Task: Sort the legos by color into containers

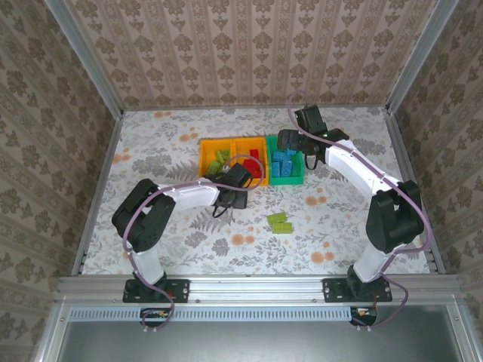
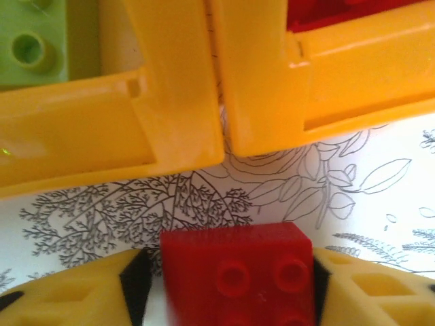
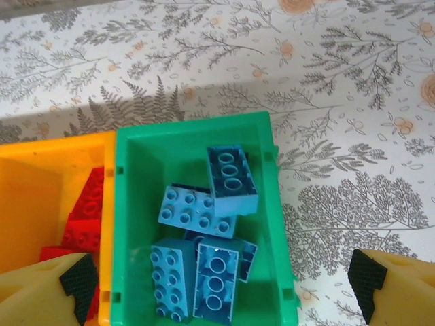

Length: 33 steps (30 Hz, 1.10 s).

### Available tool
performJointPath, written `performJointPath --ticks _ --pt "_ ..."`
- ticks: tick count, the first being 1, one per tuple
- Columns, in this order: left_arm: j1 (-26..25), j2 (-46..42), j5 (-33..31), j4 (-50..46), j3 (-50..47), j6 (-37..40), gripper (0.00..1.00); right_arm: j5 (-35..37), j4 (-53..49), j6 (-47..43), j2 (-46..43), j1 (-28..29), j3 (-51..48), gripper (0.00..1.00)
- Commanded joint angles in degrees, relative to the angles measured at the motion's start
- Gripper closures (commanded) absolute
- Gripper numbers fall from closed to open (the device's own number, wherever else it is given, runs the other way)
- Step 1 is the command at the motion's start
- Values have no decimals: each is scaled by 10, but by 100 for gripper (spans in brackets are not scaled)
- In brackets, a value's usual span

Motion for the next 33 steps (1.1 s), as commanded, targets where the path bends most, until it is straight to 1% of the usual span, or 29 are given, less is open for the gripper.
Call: performJointPath --ticks 1,4,5,15,23,26,29,33 --pt "-10 17 14 -9 2 -1 41 23 4 -2 -27 -5 -21 2" --pt "-11 16 19 -8 1 0 48 24 4 -2 -34 -8 -30 2" --pt "-12 14 20 -8 1 0 49 24 5 -2 -36 -9 -33 2" --pt "-38 -34 11 -30 26 9 49 31 11 0 -61 -11 -79 1" --pt "-43 -97 -21 -57 64 34 49 -13 21 7 -108 -10 -153 1" --pt "-35 -99 -24 -64 92 55 49 -43 33 27 -131 -7 -204 2" --pt "-16 -85 -18 -67 124 76 49 -72 47 56 -151 4 -260 2" --pt "24 -42 10 -63 176 103 49 -93 70 106 -167 41 -328 2"
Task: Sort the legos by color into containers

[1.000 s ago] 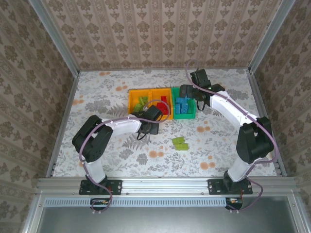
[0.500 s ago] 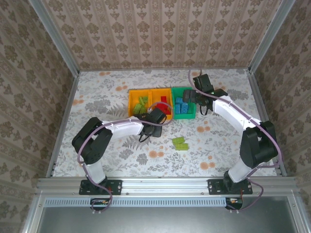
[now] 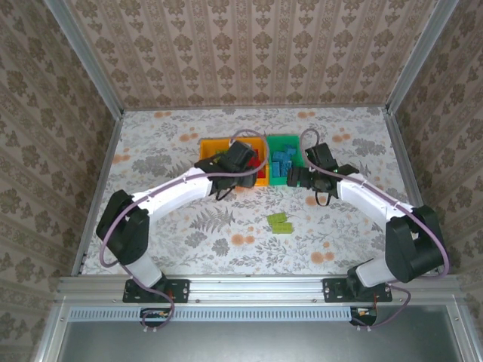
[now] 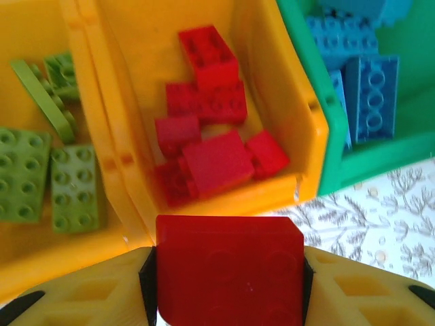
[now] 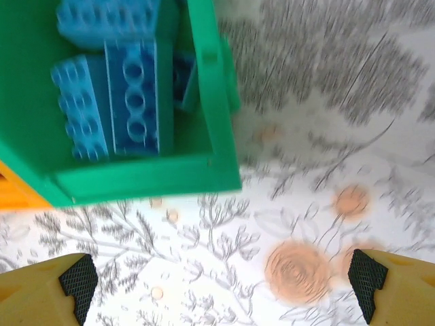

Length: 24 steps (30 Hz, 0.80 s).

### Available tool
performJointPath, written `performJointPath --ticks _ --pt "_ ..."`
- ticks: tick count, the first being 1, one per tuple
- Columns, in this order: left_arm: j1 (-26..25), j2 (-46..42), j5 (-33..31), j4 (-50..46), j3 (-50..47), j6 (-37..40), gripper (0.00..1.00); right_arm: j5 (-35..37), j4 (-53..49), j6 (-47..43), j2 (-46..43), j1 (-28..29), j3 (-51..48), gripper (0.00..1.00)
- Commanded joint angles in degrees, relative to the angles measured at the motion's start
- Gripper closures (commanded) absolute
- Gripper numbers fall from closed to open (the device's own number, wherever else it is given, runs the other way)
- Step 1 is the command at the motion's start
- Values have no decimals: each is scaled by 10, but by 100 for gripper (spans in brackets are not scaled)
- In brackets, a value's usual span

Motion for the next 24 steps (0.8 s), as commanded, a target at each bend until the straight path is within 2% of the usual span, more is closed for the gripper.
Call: performJointPath --ticks 1,7,14,18,24 --pt "36 47 23 -10 52 43 49 -39 33 60 -22 41 -52 2" --pt "78 115 62 27 116 62 49 -27 55 80 -4 131 -83 0" --pt "94 176 94 24 179 59 47 -18 44 74 22 176 -67 0" --pt "104 188 114 28 184 42 40 -5 37 68 46 189 -60 1" --pt "107 169 121 32 170 29 16 8 31 57 83 210 -38 1"
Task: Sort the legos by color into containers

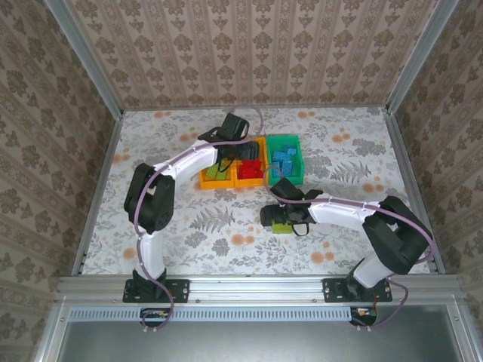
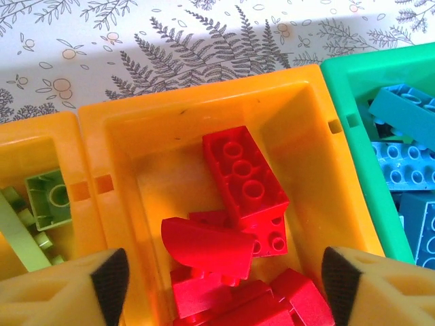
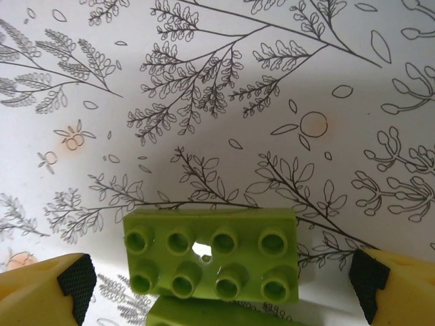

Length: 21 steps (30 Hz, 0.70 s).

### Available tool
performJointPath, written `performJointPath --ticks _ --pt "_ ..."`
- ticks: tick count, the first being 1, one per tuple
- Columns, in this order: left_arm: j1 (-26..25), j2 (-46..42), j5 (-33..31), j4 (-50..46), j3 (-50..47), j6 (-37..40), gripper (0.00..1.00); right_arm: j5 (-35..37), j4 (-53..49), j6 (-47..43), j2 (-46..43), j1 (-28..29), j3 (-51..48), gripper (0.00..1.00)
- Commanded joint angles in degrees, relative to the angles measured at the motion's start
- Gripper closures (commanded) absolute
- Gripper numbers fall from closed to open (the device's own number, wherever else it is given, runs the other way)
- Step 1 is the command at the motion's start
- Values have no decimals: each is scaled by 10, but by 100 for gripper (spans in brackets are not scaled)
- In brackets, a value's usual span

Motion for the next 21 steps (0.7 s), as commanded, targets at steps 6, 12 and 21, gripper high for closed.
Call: performJointPath --ticks 6,12,21 --pt "2 -59 4 6 -32 -19 0 41 -29 -7 43 22 42 7" --pt "14 -136 -11 6 -89 -41 0 67 -75 -26 81 40 79 21" --pt "64 -251 -3 5 -183 -59 0 87 -107 -22 127 56 103 41"
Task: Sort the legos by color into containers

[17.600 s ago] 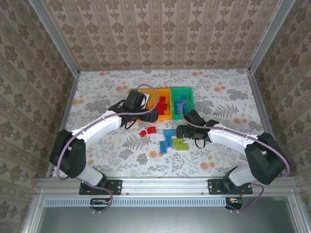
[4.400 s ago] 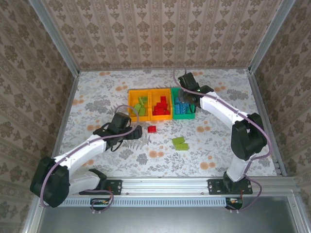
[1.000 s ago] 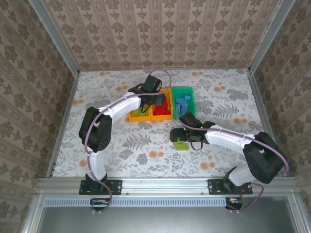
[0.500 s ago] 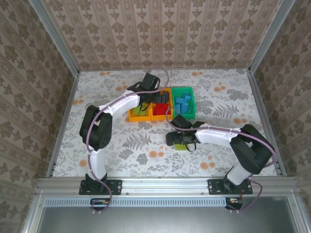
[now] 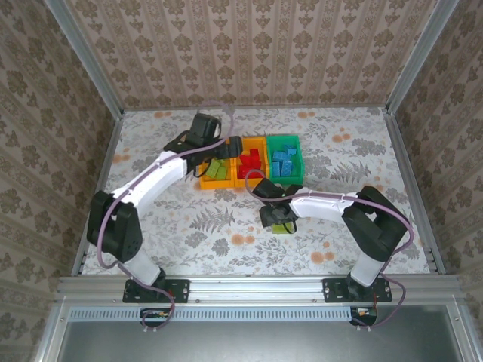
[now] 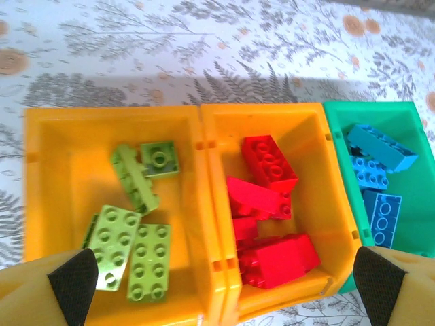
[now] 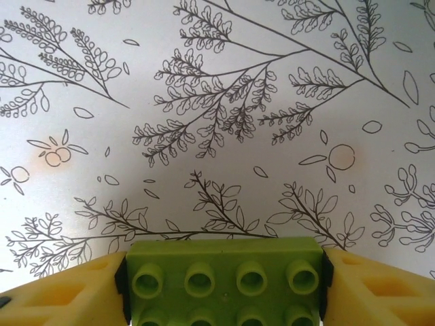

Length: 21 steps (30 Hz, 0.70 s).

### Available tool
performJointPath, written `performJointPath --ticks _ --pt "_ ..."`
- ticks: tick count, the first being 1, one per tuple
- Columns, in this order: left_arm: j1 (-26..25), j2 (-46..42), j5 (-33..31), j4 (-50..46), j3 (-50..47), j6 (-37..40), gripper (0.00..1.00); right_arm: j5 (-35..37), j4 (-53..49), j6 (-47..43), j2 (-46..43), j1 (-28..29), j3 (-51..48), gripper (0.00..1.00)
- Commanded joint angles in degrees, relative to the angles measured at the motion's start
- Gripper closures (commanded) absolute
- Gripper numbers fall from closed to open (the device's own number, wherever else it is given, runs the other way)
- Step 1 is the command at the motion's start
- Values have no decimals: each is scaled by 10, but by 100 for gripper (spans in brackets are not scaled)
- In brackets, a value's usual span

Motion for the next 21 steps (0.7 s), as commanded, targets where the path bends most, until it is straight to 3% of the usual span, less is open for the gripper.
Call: performJointPath --ticks 1,12,21 --pt "18 -46 -5 -4 -43 -16 0 4 -14 1 33 10 4 43" --pt "57 -247 -81 -28 -209 -3 0 -23 6 -17 -47 9 102 44" --pt "60 -353 -76 -60 -333 -14 0 -99 35 -38 70 -21 309 43"
